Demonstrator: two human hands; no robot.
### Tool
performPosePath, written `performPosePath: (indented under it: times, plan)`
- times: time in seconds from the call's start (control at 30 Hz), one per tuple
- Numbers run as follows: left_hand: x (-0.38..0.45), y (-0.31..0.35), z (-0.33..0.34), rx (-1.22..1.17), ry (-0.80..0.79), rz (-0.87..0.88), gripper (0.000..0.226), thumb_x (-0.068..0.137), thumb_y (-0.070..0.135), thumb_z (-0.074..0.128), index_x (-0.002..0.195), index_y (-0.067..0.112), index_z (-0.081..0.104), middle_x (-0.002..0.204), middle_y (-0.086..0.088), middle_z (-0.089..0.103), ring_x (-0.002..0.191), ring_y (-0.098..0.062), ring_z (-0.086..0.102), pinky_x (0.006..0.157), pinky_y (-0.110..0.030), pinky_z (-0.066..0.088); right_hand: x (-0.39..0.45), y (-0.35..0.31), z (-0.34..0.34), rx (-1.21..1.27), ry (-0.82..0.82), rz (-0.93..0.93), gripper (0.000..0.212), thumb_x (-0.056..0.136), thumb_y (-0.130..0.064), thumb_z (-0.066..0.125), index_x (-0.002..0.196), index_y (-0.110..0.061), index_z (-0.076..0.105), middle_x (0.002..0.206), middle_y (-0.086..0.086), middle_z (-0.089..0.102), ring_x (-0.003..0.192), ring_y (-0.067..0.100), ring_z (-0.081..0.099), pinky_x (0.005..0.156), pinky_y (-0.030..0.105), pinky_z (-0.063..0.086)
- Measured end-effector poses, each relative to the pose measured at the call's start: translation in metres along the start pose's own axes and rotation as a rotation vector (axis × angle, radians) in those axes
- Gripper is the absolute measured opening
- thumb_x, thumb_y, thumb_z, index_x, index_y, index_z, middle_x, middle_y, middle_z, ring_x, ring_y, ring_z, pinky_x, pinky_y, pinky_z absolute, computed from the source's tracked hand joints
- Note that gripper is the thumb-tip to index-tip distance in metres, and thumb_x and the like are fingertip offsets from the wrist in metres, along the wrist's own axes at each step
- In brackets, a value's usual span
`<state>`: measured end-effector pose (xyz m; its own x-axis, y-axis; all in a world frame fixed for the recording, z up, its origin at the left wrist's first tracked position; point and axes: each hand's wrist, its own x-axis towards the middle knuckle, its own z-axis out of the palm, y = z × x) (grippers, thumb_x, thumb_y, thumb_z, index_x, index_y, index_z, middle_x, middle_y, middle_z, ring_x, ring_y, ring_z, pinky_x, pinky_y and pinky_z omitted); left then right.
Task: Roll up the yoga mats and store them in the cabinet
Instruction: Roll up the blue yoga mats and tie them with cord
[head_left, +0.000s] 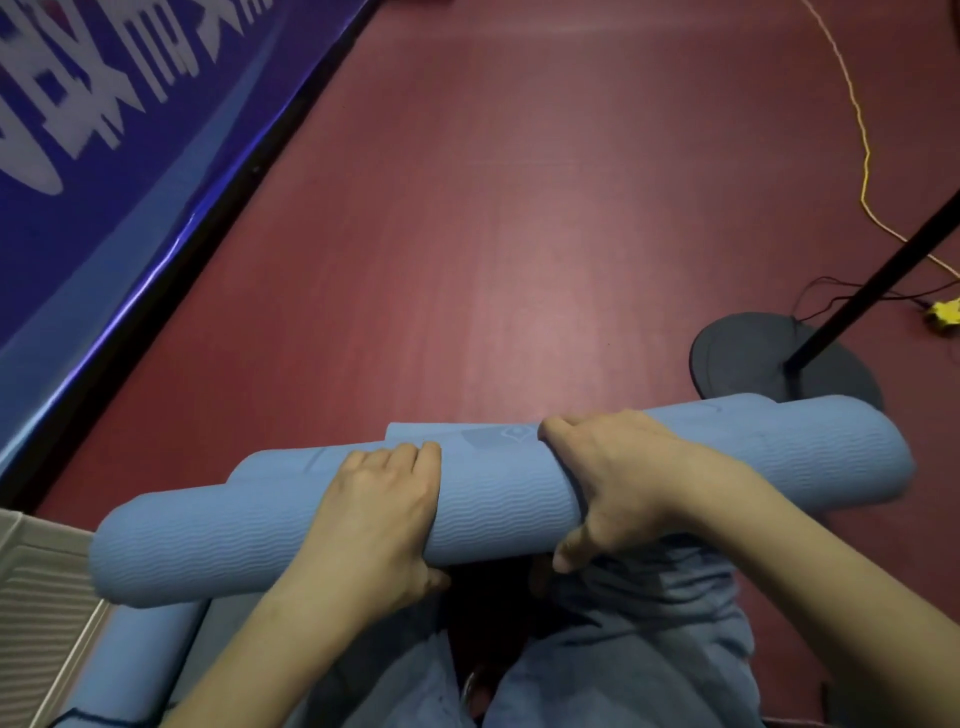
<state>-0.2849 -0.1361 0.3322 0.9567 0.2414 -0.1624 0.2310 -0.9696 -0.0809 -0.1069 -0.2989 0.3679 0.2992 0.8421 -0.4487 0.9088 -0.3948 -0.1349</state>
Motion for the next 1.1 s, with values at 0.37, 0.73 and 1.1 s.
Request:
performPosePath:
  times: [0.37,0.73,1.1]
  plan:
    - [0.046,-0.025,-0.044,-0.188,-0.356,-0.054,0.077,0.04,0.069,0.087,0.099,0.03,0.057,0.089,0.012,0.063,0.079,-0.016,0.061,0.073,-0.035,0.056,0.006,-0.001,0.009,-0.125,0.127,0.049,0.106,0.046,-0.071,0.084,0.132,-0.028,0.039,0.128,-0.009,0.051,0.119,0.02,0.051,0.099,0.036,0.039]
    - [0.041,-0.025,-0.015,-0.123,-0.074,-0.034,0.103,0.046,0.083,0.067,0.133,0.032,0.043,0.121,0.013,0.049,0.111,-0.014,0.052,0.094,-0.035,0.038,0.041,0.01,-0.029,-0.034,-0.102,0.073,0.083,0.045,-0.053,0.094,0.115,-0.032,0.053,0.096,-0.01,0.057,0.083,0.017,0.056,0.069,0.03,0.045]
    - [0.036,-0.016,-0.009,0.031,0.012,-0.031,0.08,0.054,0.07,0.079,0.106,0.021,0.043,0.108,0.004,0.062,0.097,-0.024,0.063,0.078,-0.036,0.04,0.054,0.025,-0.032,0.167,-0.201,0.011,0.085,0.046,-0.049,0.097,0.118,-0.039,0.052,0.102,-0.018,0.061,0.095,0.01,0.06,0.072,0.027,0.046]
